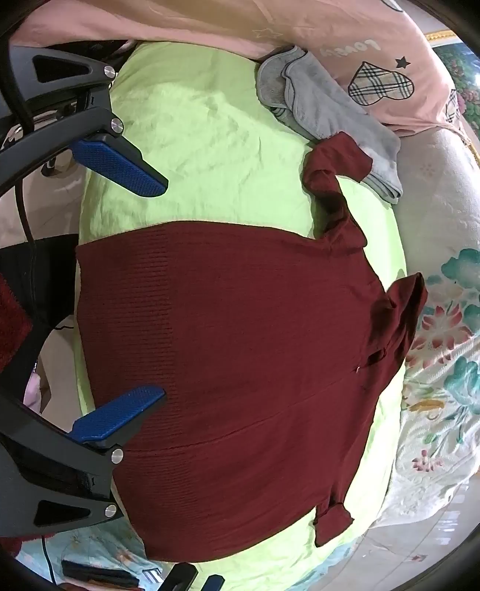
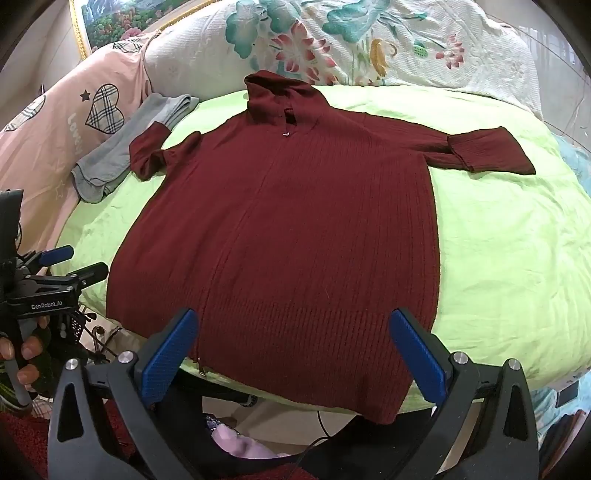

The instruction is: Fold large clothes

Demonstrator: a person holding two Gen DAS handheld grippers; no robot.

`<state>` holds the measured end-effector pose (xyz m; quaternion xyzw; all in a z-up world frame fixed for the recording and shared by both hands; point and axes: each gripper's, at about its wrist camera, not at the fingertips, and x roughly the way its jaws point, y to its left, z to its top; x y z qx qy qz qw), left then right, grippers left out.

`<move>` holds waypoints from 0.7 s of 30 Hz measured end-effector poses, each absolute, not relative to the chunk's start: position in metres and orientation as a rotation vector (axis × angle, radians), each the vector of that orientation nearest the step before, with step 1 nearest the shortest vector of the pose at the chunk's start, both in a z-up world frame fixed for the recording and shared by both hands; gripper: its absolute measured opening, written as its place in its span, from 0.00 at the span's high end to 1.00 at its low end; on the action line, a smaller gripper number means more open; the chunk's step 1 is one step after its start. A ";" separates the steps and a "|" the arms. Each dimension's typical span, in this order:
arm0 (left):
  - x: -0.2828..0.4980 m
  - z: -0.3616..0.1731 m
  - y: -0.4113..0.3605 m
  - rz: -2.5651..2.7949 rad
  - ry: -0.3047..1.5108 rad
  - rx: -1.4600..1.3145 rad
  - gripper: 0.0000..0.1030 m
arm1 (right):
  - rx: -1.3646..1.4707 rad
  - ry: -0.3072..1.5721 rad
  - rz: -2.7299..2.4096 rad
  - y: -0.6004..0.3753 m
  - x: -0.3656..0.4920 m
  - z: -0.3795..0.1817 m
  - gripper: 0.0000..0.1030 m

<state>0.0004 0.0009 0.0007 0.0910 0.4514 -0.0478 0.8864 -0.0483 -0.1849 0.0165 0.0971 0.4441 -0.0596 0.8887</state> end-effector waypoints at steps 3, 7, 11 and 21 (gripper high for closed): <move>0.001 0.001 0.000 -0.099 0.939 0.186 0.01 | 0.201 0.924 -0.125 -0.184 -0.047 0.017 0.00; -0.005 0.003 -0.001 -0.102 0.939 0.187 0.01 | 0.203 0.924 -0.124 -0.185 -0.049 0.016 0.00; -0.003 0.004 -0.001 -0.107 0.939 0.183 0.01 | 0.204 0.925 -0.125 -0.186 -0.050 0.016 0.00; -0.011 0.016 -0.009 -0.208 0.842 0.104 0.01 | 0.214 0.914 -0.114 -0.186 -0.050 0.016 0.00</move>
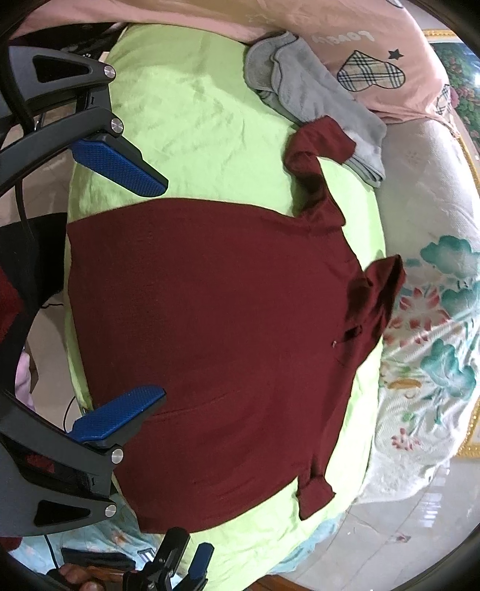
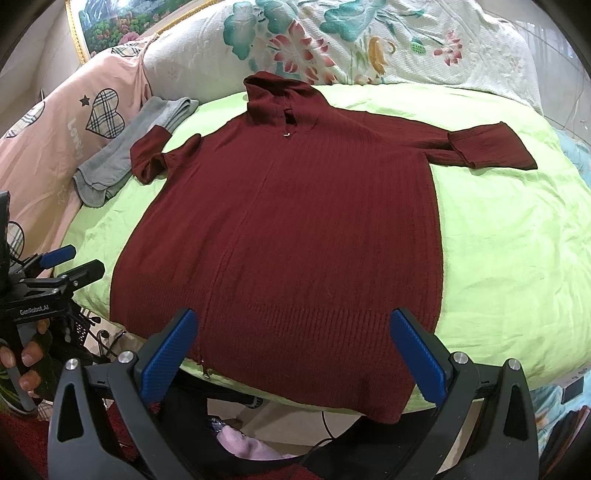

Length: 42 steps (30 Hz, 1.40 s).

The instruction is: Fold large clothes

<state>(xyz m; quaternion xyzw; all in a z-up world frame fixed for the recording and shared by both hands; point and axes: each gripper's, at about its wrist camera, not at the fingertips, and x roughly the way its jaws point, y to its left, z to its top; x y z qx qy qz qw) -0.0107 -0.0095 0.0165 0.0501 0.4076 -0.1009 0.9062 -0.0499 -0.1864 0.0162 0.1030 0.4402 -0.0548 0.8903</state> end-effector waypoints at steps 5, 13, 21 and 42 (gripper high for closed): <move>-0.010 0.017 -0.013 -0.228 0.903 0.100 0.01 | 0.225 0.911 -0.106 -0.188 -0.049 0.015 0.00; -0.011 0.019 -0.013 -0.247 0.917 0.090 0.01 | 0.193 0.929 -0.121 -0.187 -0.048 0.015 0.00; -0.013 0.018 -0.013 -0.242 0.899 0.109 0.01 | 0.200 0.934 -0.120 -0.186 -0.048 0.015 0.00; -0.006 0.010 -0.015 -0.240 0.909 0.126 0.01 | 0.198 0.920 -0.121 -0.185 -0.048 0.012 0.00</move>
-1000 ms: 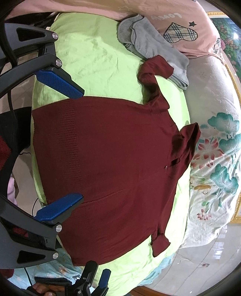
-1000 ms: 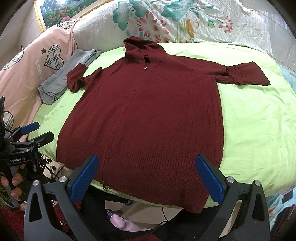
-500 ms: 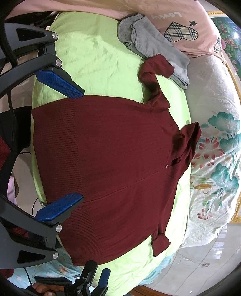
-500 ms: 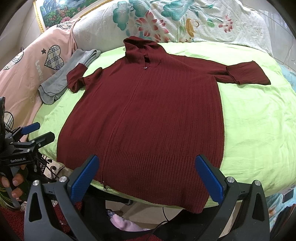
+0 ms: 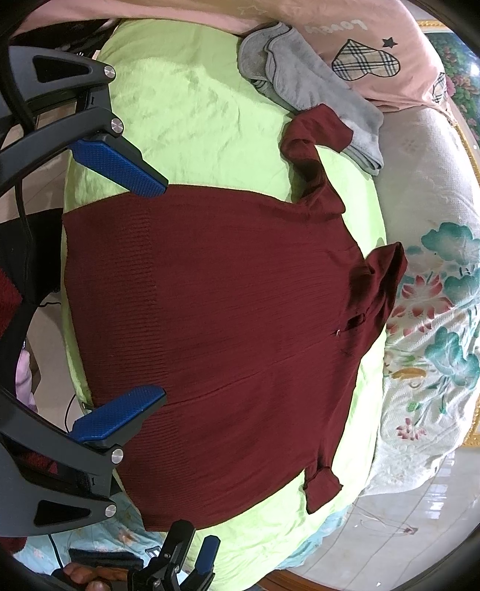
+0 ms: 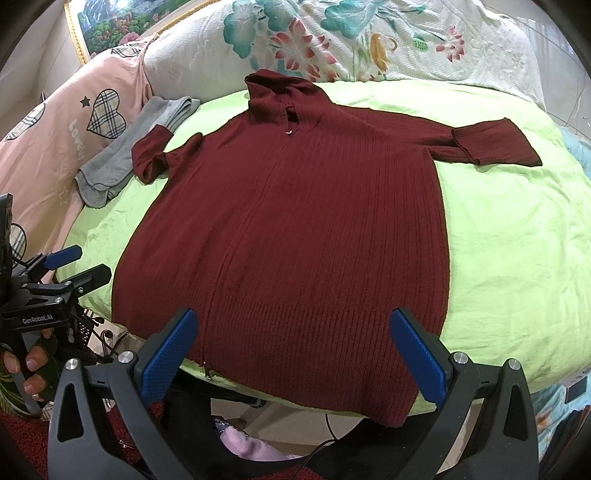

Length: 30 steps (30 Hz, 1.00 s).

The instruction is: Fold large clothes

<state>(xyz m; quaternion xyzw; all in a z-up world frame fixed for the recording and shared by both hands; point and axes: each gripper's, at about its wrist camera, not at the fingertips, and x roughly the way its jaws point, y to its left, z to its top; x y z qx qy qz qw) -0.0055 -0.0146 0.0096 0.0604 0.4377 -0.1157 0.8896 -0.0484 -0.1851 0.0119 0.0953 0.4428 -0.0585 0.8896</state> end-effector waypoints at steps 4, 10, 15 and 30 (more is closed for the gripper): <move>-0.005 0.008 -0.016 -0.242 0.911 0.129 0.01 | 0.206 0.927 -0.119 -0.185 -0.048 0.011 0.00; -0.003 0.007 -0.018 -0.245 0.915 0.132 0.01 | 0.180 0.885 -0.128 -0.189 -0.047 0.008 0.00; 0.001 0.004 -0.020 -0.246 0.917 0.135 0.01 | 0.153 0.837 -0.142 -0.194 -0.045 0.009 0.00; 0.072 0.010 -0.003 -0.254 0.894 -0.006 0.01 | 0.226 0.734 -0.309 -0.337 0.014 0.049 0.20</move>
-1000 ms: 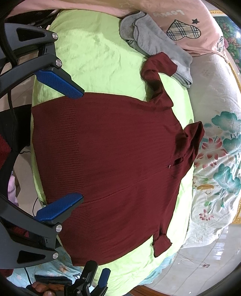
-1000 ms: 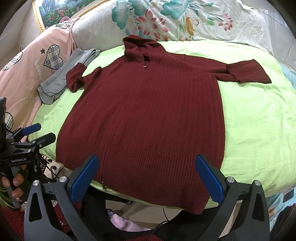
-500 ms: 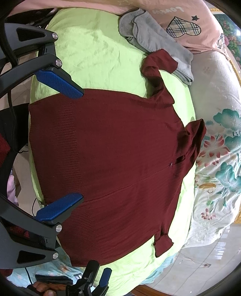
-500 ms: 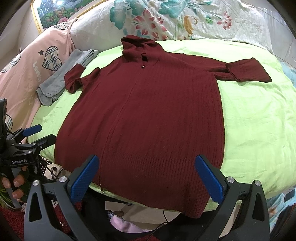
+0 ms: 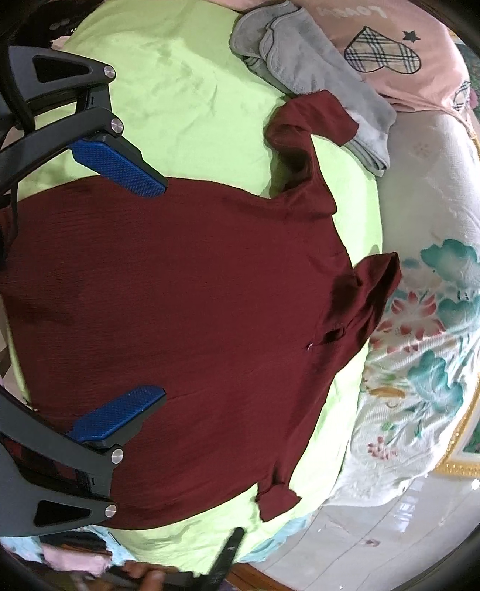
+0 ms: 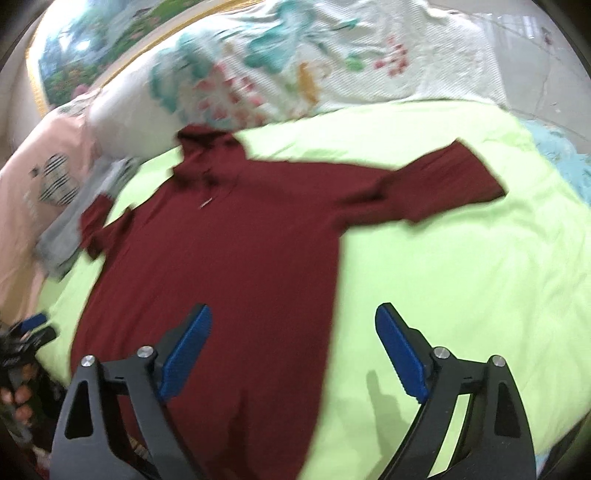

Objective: Fold large clothes
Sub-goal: 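Grasp the red sweater's sleeve cuff with the right gripper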

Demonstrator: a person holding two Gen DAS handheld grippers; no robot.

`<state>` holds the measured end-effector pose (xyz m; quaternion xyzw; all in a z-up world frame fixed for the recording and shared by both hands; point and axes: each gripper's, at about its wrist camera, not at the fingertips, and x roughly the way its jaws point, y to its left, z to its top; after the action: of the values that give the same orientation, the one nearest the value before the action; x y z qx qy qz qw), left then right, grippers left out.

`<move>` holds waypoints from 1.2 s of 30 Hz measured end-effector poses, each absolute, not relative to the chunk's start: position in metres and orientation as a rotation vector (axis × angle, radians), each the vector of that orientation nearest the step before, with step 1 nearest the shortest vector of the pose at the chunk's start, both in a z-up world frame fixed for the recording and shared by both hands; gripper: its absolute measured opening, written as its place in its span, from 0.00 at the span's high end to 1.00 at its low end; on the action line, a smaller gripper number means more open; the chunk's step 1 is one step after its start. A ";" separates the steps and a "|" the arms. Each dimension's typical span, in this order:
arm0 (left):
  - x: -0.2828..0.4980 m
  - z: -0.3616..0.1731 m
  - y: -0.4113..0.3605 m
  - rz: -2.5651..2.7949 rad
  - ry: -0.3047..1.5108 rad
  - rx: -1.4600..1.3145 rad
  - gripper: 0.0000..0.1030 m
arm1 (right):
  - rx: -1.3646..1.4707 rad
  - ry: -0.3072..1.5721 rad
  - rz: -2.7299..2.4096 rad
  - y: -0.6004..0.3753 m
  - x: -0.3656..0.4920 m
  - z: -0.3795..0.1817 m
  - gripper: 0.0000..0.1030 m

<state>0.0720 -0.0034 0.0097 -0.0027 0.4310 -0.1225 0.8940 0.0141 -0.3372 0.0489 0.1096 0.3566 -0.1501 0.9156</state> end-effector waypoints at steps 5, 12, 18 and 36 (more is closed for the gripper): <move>0.097 0.005 -0.011 -0.252 0.923 -0.023 0.01 | 0.193 0.778 -0.368 -0.387 0.064 0.047 0.26; 0.122 -0.011 -0.030 -0.268 0.965 0.007 0.01 | 0.161 0.924 -0.399 -0.432 0.111 0.004 0.43; 0.130 -0.023 -0.043 -0.288 0.975 0.049 0.01 | 0.250 0.919 -0.414 -0.458 0.110 -0.001 0.95; 0.131 -0.027 -0.014 -0.279 0.958 -0.055 0.01 | 0.599 0.783 0.192 -0.279 0.230 0.026 0.96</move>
<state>0.1315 -0.0137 -0.0269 -0.0261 0.4592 -0.1339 0.8778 0.2302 -0.2790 0.0256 0.2870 0.3754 0.0921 0.8765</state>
